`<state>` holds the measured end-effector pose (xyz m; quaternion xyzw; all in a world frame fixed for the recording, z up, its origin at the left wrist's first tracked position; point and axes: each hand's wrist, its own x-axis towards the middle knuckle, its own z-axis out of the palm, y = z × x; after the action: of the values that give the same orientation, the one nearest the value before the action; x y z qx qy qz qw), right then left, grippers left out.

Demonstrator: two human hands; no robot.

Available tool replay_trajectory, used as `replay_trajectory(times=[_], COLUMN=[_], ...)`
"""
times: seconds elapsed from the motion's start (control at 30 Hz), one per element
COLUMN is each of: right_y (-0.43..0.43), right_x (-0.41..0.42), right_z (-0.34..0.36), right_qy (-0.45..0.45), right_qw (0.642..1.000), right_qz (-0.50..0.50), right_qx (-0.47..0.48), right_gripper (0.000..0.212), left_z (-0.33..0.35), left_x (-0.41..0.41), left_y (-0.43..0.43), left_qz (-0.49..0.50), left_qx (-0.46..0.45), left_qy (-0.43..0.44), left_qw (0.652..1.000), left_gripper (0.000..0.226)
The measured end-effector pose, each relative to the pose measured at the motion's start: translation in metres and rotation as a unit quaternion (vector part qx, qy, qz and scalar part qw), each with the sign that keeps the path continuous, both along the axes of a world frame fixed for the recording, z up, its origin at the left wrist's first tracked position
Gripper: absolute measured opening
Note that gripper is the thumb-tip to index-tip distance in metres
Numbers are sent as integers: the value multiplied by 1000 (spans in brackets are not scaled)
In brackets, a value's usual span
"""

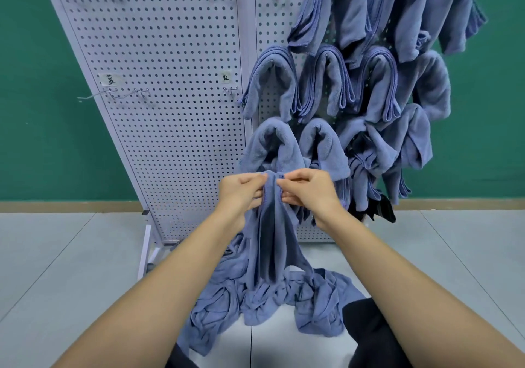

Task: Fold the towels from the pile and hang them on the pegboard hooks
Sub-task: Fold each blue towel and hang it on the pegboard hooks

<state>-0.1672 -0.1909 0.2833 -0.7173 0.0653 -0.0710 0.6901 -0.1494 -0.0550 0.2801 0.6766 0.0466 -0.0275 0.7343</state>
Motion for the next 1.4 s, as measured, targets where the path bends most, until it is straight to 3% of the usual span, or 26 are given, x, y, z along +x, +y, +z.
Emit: replay_trajectory(times=[0.17,0.37,0.47,0.6,0.73,0.8,0.87,0.97,1.13,1.27,1.4], right_y=[1,-11,-17,-34,-44,-45,-46,-45,-39,-35,-32], right_x=[-3,-6,-6,2,6,8,12,19,18,16,7], right_z=[-3,-4,-3,0,2,1,0,-2,12,39,84], right_qy=[-33,-20,-18,-108,-106,-94,-92,-117,-122,-90,-112], right_qw=[999,990,984,974,921,910,915,903,870,868,877], right_qz=[16,142,174,100,141,176,198,182,132,105,61], right_qx=[-11,-11,-6,-174,-346,-362,-339,-371,-460,-476,-463], right_gripper=[3,36,35,27,59,49,25,16,16,19,33], left_z=[2,3,-1,3,6,5,3,-3,-11,-24,-41], left_x=[-4,-3,0,2,-1,-1,0,6,7,-2,-19], left_y=[-4,4,6,10,13,15,18,24,36,43,35], left_qz=[-27,-71,-69,-85,-151,-172,-176,-154,-131,-141,-126], left_qx=[3,43,40,61,79,82,84,93,121,143,132], left_qy=[-9,-30,-18,-27,-60,-70,-70,-54,-27,26,98], left_qw=[1000,996,997,994,984,979,978,982,984,979,978], left_gripper=[15,13,11,15,22,24,24,17,18,25,46])
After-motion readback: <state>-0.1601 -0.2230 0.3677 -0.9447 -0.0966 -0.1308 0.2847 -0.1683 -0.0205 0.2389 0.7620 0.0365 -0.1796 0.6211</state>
